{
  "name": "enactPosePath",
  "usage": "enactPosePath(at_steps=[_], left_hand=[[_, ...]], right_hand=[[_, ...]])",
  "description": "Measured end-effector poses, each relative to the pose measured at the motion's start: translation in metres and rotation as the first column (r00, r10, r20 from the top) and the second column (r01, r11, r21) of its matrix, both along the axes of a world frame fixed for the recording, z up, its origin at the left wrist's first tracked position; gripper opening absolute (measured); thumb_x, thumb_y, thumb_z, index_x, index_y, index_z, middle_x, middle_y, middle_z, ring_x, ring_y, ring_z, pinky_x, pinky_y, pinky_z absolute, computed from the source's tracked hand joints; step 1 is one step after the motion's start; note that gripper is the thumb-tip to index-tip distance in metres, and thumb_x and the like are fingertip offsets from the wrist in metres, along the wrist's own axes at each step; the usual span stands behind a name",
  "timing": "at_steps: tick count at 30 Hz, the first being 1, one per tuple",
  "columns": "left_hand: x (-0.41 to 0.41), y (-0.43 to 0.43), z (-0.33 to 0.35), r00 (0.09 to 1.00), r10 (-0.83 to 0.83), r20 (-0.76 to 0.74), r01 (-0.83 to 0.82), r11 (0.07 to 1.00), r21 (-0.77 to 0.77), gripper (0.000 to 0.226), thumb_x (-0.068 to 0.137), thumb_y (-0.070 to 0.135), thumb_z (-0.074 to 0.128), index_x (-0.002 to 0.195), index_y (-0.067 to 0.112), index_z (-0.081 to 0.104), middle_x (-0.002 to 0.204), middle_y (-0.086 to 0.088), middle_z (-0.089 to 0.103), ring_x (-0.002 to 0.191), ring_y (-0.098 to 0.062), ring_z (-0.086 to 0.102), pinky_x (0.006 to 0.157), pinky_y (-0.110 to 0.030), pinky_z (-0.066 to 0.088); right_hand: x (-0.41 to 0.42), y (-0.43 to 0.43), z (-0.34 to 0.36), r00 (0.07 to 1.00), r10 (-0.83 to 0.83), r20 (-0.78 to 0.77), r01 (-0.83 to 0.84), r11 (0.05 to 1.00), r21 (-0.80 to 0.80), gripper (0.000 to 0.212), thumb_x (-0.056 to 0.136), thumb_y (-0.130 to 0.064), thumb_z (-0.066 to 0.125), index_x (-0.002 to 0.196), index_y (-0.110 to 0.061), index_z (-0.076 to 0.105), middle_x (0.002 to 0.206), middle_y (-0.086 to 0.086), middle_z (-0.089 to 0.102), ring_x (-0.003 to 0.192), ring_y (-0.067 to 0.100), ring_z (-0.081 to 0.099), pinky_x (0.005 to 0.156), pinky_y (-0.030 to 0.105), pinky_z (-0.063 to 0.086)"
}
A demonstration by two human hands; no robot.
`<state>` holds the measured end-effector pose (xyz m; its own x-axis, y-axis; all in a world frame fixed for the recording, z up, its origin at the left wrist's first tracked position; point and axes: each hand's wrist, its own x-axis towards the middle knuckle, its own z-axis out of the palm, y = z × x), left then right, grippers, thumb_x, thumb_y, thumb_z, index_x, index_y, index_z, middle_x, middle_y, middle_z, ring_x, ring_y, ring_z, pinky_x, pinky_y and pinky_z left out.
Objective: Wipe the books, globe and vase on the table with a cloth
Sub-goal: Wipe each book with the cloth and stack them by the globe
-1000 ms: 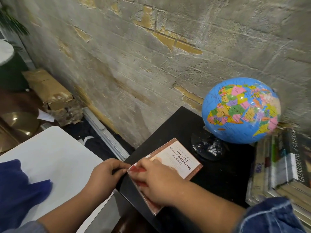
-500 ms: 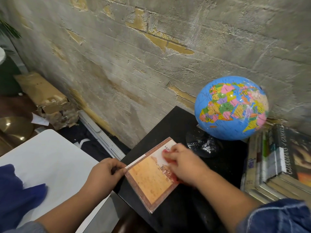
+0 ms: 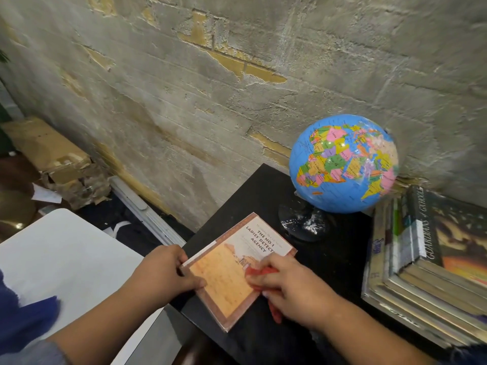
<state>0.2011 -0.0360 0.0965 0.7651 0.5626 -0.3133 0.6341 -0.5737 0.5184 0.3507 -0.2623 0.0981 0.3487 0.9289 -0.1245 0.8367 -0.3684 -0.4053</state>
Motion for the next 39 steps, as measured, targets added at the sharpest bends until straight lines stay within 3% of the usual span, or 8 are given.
enactPosePath(at_steps=[3,9,14,17,21,28,33,39], left_hand=[[0.005,-0.003,0.005,0.998,-0.043,-0.055,0.046,0.998,0.048,0.047,0.06,0.056,0.081,0.082,0.03,0.048,0.084,0.016,0.052,0.073,-0.001,0.054,0.062,-0.02,0.047],[0.016,0.0,0.013,0.977,-0.106,-0.183,0.117,0.992,0.053,0.05,0.063,0.055,0.079,0.09,0.029,0.046,0.083,0.015,0.053,0.078,-0.004,0.054,0.066,-0.022,0.043],[0.021,0.005,0.01,0.965,-0.141,-0.223,0.148,0.989,0.017,0.049,0.062,0.057,0.079,0.088,0.027,0.049,0.084,0.012,0.055,0.078,-0.005,0.055,0.064,-0.021,0.043],[0.022,0.007,0.008,0.97,-0.139,-0.197,0.137,0.99,-0.027,0.046,0.062,0.053,0.081,0.084,0.028,0.049,0.082,0.013,0.055,0.077,-0.004,0.056,0.062,-0.02,0.043],[0.021,0.008,0.006,0.976,-0.122,-0.18,0.109,0.991,-0.079,0.046,0.063,0.048,0.082,0.088,0.025,0.051,0.087,0.011,0.058,0.081,-0.005,0.058,0.069,-0.022,0.048],[0.021,0.01,-0.001,0.983,-0.087,-0.159,0.069,0.991,-0.117,0.052,0.062,0.047,0.083,0.098,0.022,0.054,0.095,0.007,0.061,0.089,-0.01,0.062,0.082,-0.029,0.054],[0.02,0.013,-0.004,0.985,-0.085,-0.149,0.071,0.993,-0.097,0.063,0.054,0.053,0.084,0.101,0.022,0.057,0.101,0.004,0.06,0.09,-0.011,0.062,0.083,-0.035,0.055],[0.019,0.009,-0.005,0.985,-0.076,-0.157,0.064,0.995,-0.078,0.062,0.059,0.052,0.083,0.104,0.02,0.055,0.105,0.003,0.057,0.097,-0.014,0.061,0.087,-0.036,0.055]], right_hand=[[0.022,-0.019,-0.004,0.948,-0.29,0.128,0.294,0.956,-0.013,0.041,0.092,-0.035,0.056,0.129,-0.053,0.051,0.125,-0.025,0.038,0.112,0.005,0.039,0.104,0.023,0.036],[-0.008,-0.015,-0.003,0.997,-0.053,0.054,0.054,0.998,-0.021,0.044,0.093,-0.035,0.055,0.133,-0.05,0.048,0.128,-0.019,0.038,0.115,0.007,0.039,0.103,0.022,0.036],[0.044,-0.009,-0.004,0.869,-0.485,0.101,0.489,0.872,-0.021,0.031,0.095,-0.037,0.05,0.122,-0.052,0.053,0.116,-0.013,0.048,0.106,0.019,0.05,0.09,0.026,0.045],[0.032,0.005,0.0,0.883,-0.375,0.281,0.418,0.902,-0.109,0.042,0.097,-0.036,0.043,0.14,-0.034,0.044,0.132,-0.012,0.035,0.109,0.019,0.041,0.094,0.034,0.046],[0.008,0.019,0.008,0.977,-0.114,0.179,0.14,0.981,-0.137,0.045,0.099,-0.038,0.041,0.144,-0.035,0.039,0.138,-0.015,0.031,0.117,0.018,0.038,0.101,0.032,0.041],[0.035,0.057,0.014,0.911,-0.206,0.357,0.301,0.924,-0.235,0.047,0.098,-0.029,0.045,0.144,-0.026,0.038,0.136,-0.006,0.031,0.111,0.023,0.042,0.094,0.037,0.048],[-0.004,0.077,0.006,0.992,0.032,0.12,-0.016,0.992,-0.129,0.041,0.096,-0.034,0.048,0.137,-0.03,0.048,0.134,-0.012,0.034,0.114,0.021,0.04,0.098,0.039,0.041],[0.038,0.088,0.004,0.918,-0.299,0.261,0.35,0.919,-0.181,0.044,0.099,-0.033,0.043,0.142,-0.033,0.041,0.136,-0.01,0.03,0.111,0.022,0.04,0.093,0.038,0.047]])
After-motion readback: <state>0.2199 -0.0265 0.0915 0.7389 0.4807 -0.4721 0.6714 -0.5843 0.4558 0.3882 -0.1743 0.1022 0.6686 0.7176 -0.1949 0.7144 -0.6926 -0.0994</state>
